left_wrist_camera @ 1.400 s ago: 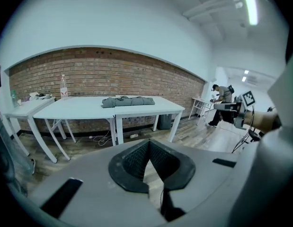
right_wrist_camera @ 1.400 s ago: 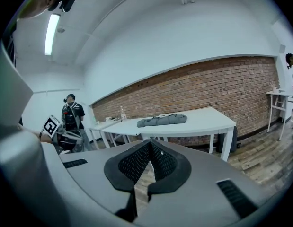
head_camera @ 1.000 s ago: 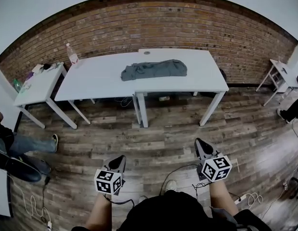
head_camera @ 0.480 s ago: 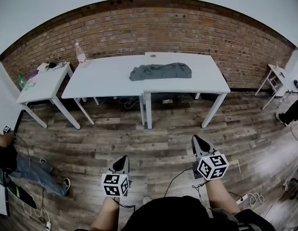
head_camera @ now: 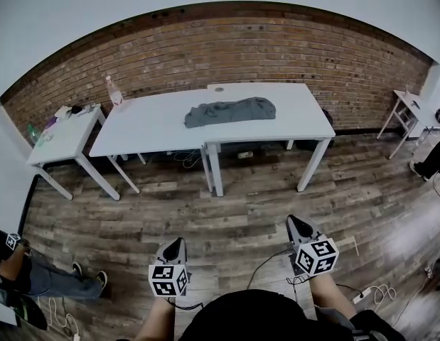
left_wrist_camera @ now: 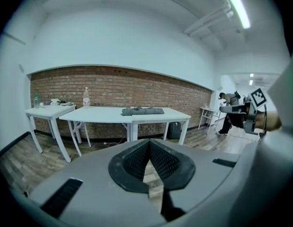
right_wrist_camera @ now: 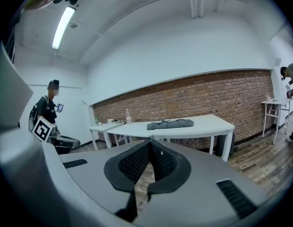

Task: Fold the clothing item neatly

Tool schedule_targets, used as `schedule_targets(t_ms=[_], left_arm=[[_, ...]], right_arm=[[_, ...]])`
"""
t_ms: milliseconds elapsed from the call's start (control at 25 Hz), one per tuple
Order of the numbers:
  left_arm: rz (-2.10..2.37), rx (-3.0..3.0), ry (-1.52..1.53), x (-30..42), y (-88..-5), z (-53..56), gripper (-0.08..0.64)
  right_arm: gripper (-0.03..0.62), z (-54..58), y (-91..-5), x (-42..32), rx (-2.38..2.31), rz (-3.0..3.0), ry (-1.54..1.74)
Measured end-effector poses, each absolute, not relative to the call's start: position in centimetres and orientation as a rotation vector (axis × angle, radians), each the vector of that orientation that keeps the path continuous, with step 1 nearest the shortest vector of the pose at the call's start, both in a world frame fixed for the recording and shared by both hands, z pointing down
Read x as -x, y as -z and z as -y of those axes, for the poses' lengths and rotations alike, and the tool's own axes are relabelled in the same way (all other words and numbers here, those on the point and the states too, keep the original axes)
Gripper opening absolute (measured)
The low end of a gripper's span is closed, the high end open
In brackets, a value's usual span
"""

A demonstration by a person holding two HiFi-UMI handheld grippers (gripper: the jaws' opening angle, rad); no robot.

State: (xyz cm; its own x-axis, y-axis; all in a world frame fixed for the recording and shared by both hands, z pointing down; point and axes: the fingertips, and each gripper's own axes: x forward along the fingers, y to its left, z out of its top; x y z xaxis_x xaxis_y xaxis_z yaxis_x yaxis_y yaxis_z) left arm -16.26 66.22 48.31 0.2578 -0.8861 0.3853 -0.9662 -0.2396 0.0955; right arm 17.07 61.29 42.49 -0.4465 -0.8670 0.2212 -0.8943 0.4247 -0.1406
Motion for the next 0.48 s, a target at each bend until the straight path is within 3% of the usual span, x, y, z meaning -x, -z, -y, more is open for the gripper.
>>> schedule_targets(t_ms=[480], left_arm=[[1.729, -2.203, -0.444, 15.7, -49.2, -66.1, -0.002]], right_arm=[[0.000, -62.0, -43.8, -17.3, -1.584, 2.516, -0.323]])
